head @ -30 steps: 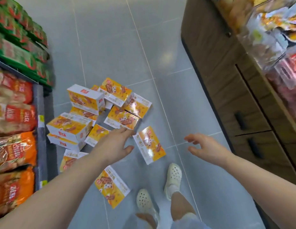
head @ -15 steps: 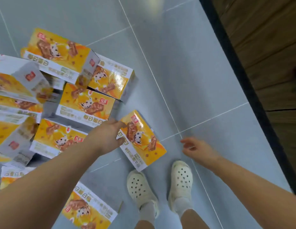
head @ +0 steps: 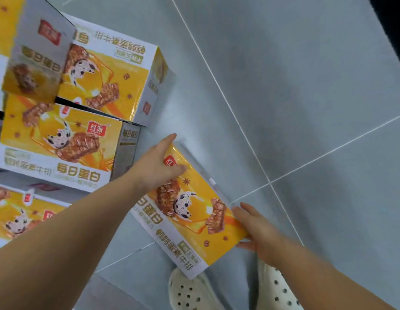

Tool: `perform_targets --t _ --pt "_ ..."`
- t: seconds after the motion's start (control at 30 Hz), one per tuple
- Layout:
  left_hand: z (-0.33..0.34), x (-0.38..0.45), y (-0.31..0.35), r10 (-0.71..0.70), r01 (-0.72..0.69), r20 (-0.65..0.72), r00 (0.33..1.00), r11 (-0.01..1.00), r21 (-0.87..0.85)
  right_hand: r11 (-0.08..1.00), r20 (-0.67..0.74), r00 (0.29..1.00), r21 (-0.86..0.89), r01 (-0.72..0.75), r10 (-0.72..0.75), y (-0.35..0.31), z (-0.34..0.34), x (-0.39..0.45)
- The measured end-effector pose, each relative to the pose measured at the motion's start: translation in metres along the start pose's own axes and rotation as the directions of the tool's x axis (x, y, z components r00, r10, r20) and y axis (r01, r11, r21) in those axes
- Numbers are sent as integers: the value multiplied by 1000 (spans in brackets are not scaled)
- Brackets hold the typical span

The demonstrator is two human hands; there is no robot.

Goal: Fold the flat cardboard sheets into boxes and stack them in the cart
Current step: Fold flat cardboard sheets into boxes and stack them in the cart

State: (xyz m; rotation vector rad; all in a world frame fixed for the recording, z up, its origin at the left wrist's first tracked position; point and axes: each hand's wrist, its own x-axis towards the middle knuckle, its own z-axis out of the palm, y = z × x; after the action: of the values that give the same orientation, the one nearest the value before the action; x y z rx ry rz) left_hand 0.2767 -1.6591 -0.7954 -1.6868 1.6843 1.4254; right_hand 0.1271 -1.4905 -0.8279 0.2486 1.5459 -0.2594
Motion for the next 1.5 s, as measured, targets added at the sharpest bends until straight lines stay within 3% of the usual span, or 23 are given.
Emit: perform_targets --t 0.23,0.33,0.47,0.57,0.73,0.9,1.1,1.2,1.3,1.37,1.4,1.5 --pt "3 -1 3 -18 23 -83 996 998 63 991 -16 999 134 -26 28 -6 11 3" --pt "-2 -16 2 -24 30 -209 978 999 28 982 -9 1000 191 -5 7 -10 14 -14" --pt "-16 -46 -1 -150 135 -360 921 989 -64 967 -61 993 229 108 -97 -9 17 -43" --pt "-17 -83 1 -154 180 -371 916 983 35 964 -98 966 90 249 -241 -6 17 -74" --pt "-34 -150 18 -32 47 -337 941 998 36 891 -60 911 -243 383 -407 -29 2 -146" --pt "-82 -229 48 61 -28 -195 979 985 169 681 46 866 -598 423 -498 -69 -3 -259" --pt "-140 -330 84 57 49 -439 897 973 226 363 169 796 -822 440 -581 -98 19 -388" --pt "-178 -396 100 111 23 -517 849 969 245 184 216 700 -875 449 -681 -106 33 -462" --pt "-212 -462 116 102 134 -604 791 933 333 -2 307 608 -893 449 -732 -110 45 -527" --pt "-230 -494 117 204 162 -646 736 873 460 -80 362 567 -884 461 -740 -111 50 -562" --pt "-237 -507 115 273 114 -654 706 867 484 -136 398 534 -876 463 -746 -112 54 -578" --pt "-262 -560 117 290 14 -627 724 902 432 -380 516 413 -848 369 -751 -112 62 -634"
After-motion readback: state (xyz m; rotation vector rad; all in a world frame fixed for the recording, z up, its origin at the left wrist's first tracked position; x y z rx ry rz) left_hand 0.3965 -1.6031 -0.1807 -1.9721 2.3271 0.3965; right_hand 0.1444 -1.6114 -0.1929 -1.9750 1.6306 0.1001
